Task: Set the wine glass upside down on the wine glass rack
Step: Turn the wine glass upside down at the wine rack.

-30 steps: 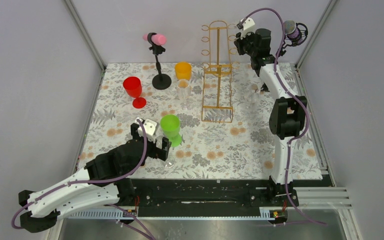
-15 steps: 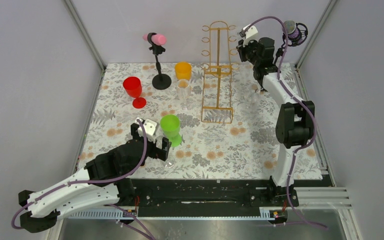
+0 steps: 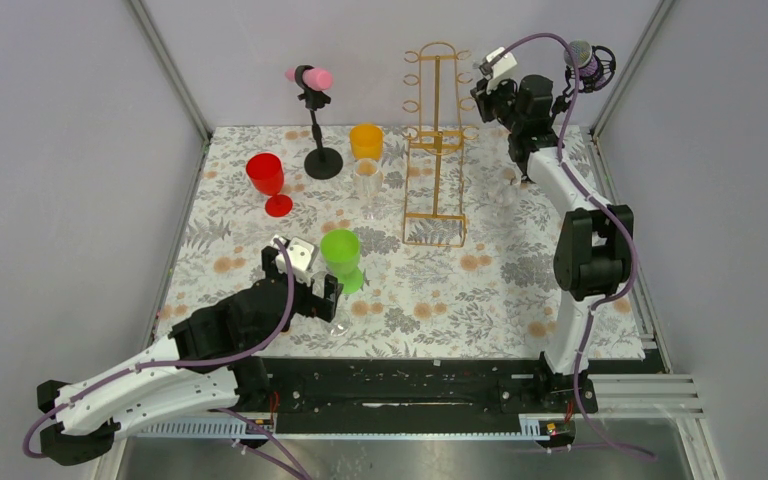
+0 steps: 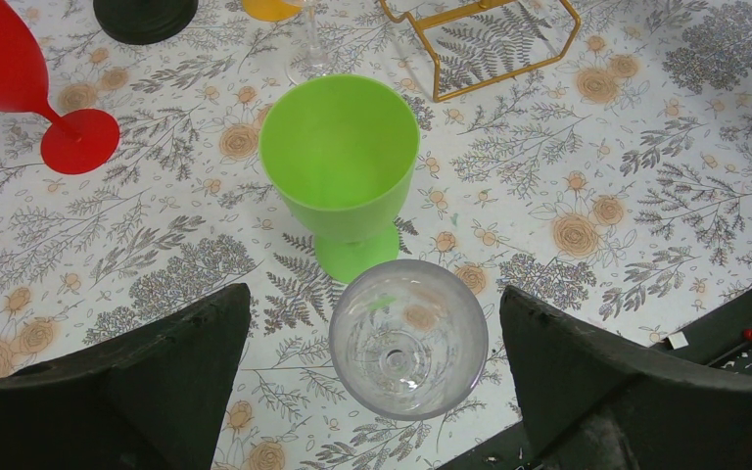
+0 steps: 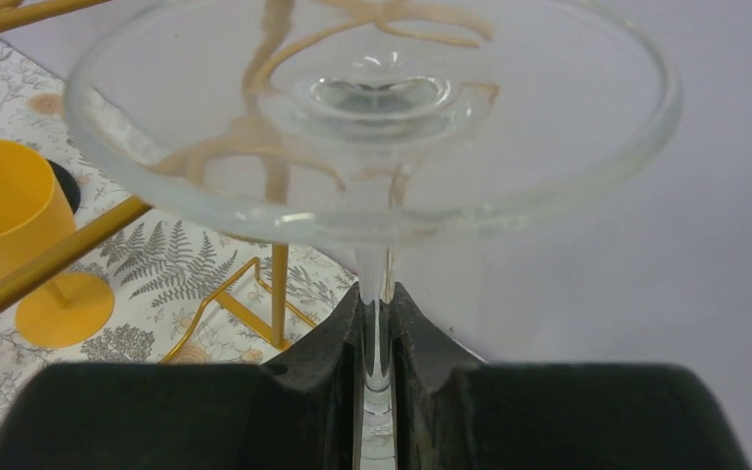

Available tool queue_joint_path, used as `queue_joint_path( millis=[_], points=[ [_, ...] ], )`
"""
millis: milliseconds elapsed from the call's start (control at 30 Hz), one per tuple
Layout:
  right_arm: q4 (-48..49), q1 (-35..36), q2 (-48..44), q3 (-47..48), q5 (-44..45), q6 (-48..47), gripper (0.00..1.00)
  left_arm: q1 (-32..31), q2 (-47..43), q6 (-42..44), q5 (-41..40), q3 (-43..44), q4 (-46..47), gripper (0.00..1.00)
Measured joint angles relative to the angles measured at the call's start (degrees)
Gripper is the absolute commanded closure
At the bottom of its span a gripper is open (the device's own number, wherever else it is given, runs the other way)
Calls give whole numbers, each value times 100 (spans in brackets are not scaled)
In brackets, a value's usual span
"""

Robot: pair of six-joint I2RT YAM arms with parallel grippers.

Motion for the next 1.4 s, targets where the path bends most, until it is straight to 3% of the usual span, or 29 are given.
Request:
queue_joint_path(
  millis=[1067,1400],
  points=[
    [37,-33,-177,-365,-745,-258,100,0,0,0,22,0,0,1],
    [-420,-66,-177,-61,-986,-435,100,0,0,0,22,0,0,1]
  ],
)
